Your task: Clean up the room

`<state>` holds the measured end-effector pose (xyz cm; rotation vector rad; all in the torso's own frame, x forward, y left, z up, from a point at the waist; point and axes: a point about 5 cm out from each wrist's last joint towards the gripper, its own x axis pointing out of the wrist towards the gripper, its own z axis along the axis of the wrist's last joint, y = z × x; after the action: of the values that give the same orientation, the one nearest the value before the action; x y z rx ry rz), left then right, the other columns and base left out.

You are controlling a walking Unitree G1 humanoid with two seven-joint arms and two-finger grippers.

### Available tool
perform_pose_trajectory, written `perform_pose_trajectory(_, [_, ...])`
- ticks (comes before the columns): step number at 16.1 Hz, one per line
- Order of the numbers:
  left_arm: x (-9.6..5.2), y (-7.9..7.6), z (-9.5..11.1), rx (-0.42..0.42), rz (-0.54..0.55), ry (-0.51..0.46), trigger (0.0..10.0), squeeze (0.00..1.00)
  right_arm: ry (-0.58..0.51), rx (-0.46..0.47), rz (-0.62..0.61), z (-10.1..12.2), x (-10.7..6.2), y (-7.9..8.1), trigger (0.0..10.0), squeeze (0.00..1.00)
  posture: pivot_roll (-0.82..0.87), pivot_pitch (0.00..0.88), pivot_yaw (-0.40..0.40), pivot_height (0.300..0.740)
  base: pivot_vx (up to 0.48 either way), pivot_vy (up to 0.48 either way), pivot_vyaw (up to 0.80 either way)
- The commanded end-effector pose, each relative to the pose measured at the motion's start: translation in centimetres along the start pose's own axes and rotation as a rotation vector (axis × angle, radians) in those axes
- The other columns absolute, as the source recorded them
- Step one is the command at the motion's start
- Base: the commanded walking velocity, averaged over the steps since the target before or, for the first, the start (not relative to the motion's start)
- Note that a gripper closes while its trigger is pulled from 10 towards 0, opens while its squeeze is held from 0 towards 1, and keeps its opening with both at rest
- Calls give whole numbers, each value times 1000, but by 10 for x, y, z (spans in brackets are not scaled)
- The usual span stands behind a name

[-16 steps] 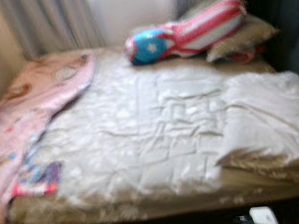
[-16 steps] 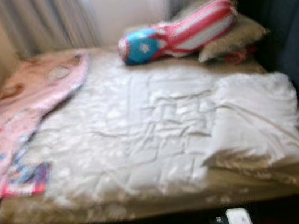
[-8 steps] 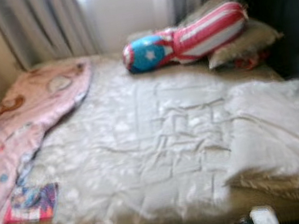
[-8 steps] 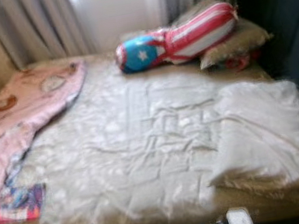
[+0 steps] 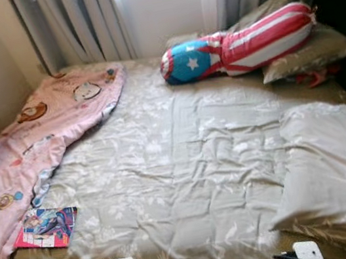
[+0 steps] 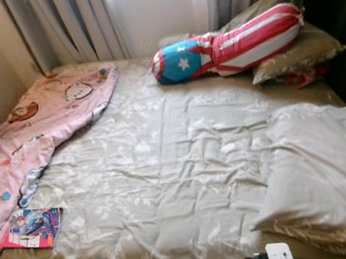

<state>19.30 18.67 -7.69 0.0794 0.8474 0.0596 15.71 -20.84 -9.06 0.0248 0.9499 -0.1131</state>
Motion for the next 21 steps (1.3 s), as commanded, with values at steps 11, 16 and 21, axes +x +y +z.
perform_pose_trajectory(11, [0, -1, -2, 40, -4, 8, 10000, 0, 23, 1, -5, -5, -1, 1, 10000, 0, -72, 0, -10, 740, 0, -88, -274])
perform_pose_trajectory(16, [-1, -1, -3, 44, -5, 10, 10000, 0, 32, 4, -16, -8, -2, -6, 10000, 0, -72, 0, -10, 740, 0, -332, 0])
perform_pose_trajectory(21, [-1, -1, -4, 41, -6, 13, 10000, 0, 42, -6, -11, -9, -2, -3, 10000, 0, -73, 0, -11, 740, 0, -340, -449])
